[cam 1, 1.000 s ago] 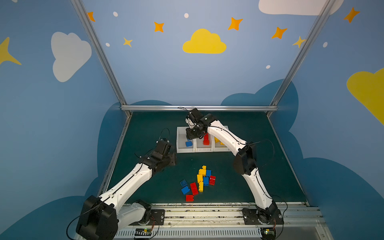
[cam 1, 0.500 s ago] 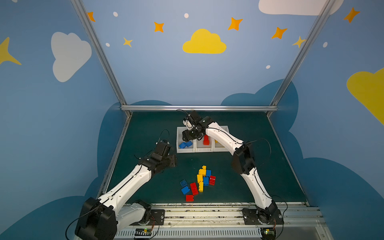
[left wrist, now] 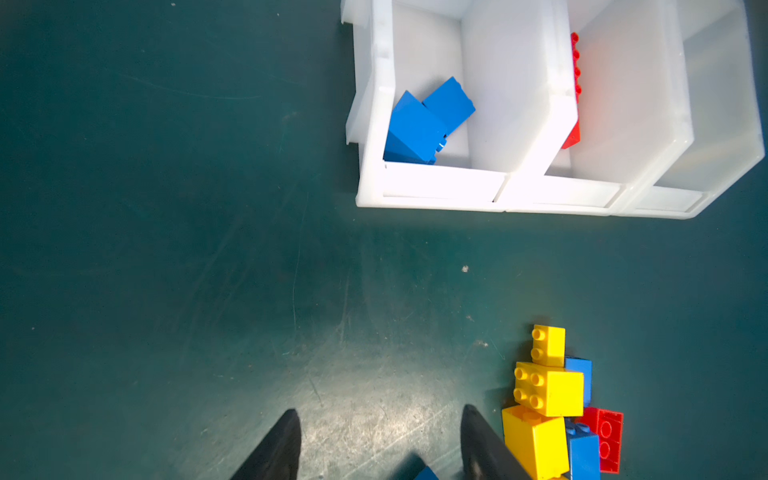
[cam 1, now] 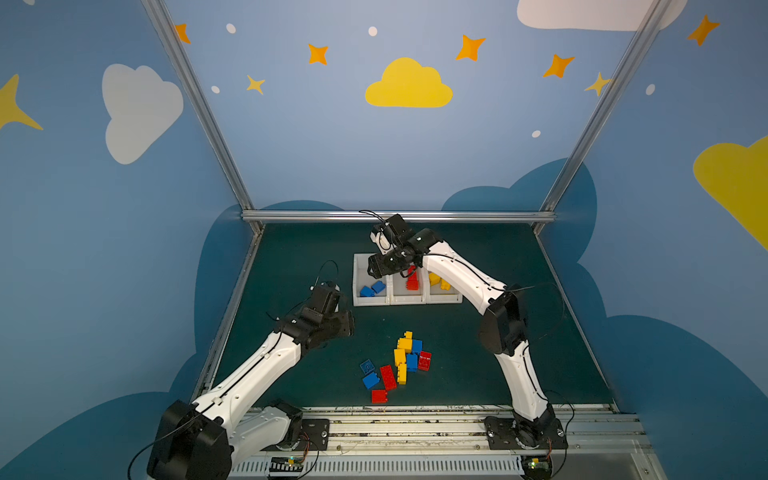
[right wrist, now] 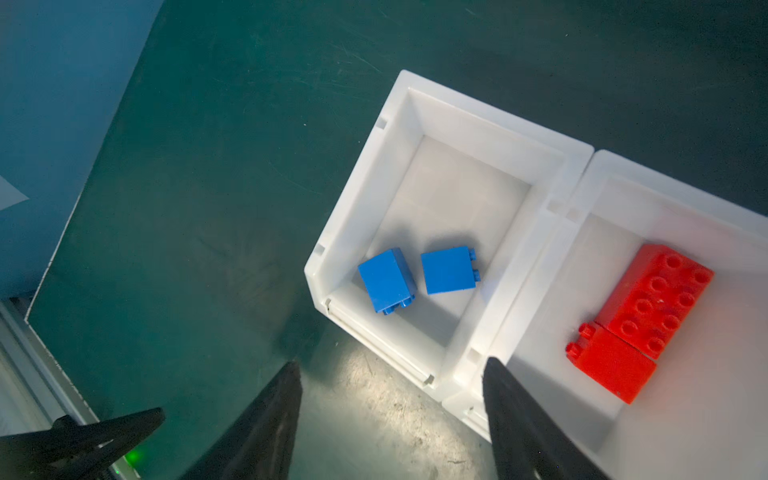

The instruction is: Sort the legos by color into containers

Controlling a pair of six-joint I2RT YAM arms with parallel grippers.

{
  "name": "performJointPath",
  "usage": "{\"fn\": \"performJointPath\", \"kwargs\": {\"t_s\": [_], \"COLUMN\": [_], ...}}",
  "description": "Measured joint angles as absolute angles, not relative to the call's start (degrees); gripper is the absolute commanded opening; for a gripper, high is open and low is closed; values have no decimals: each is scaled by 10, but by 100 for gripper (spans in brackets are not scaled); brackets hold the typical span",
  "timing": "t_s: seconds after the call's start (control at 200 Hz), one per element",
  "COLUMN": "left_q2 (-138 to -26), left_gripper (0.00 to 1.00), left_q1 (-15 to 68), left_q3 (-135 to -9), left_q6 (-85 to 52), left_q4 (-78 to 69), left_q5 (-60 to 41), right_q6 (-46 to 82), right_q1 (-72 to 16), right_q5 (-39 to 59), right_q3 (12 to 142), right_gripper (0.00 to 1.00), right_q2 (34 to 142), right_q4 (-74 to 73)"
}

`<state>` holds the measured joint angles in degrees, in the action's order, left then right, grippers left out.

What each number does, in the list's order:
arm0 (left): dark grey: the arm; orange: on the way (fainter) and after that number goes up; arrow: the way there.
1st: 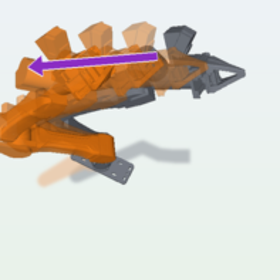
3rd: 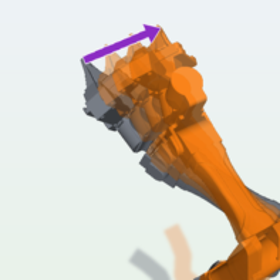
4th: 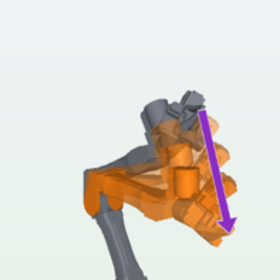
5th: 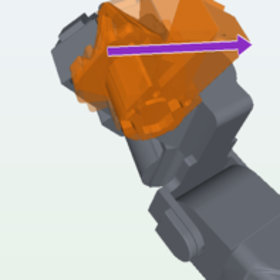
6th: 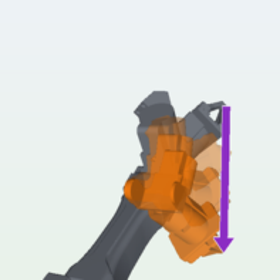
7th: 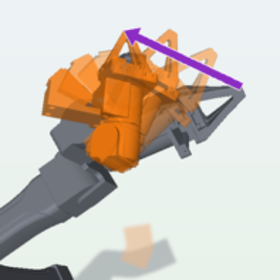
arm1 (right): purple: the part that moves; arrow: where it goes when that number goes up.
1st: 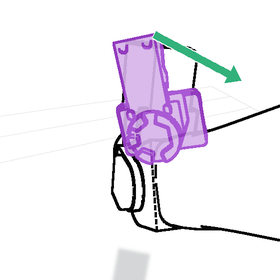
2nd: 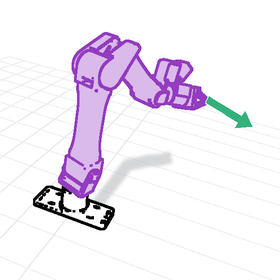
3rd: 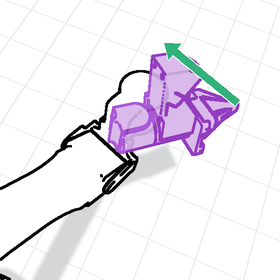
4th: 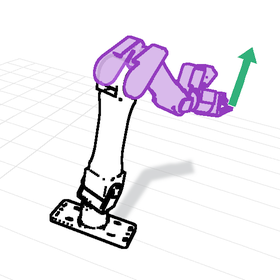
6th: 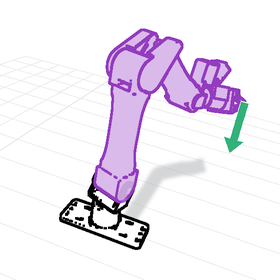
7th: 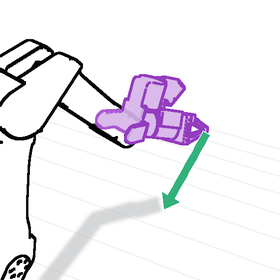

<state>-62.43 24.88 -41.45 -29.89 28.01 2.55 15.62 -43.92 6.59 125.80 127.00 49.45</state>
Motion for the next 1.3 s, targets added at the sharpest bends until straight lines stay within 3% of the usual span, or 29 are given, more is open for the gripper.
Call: {"fn": "performJointPath", "kwargs": {"t_s": [0.305, 0.641, 0.936, 1.297], "left_q2": [-599, -535, -549, -667], "left_gripper": [63, 65, 66, 65], "left_q1": [305, 356, 361, 368], "left_q3": [-400, -274, -246, -279], "left_q6": [-362, -514, -577, -576], "left_q4": [339, 345, 283, 228], "left_q5": [21, -49, -107, -138], "right_q6": [158, 177, 201, 215], "right_q1": [-416, -340, -323, -320], "right_q5": [63, 77, 87, 88], "right_q3": [1011, 771, 703, 701], "right_gripper": [70, 71, 71, 71], "right_q2": [1082, 939, 920, 919], "right_q4": [479, 419, 394, 387]}}
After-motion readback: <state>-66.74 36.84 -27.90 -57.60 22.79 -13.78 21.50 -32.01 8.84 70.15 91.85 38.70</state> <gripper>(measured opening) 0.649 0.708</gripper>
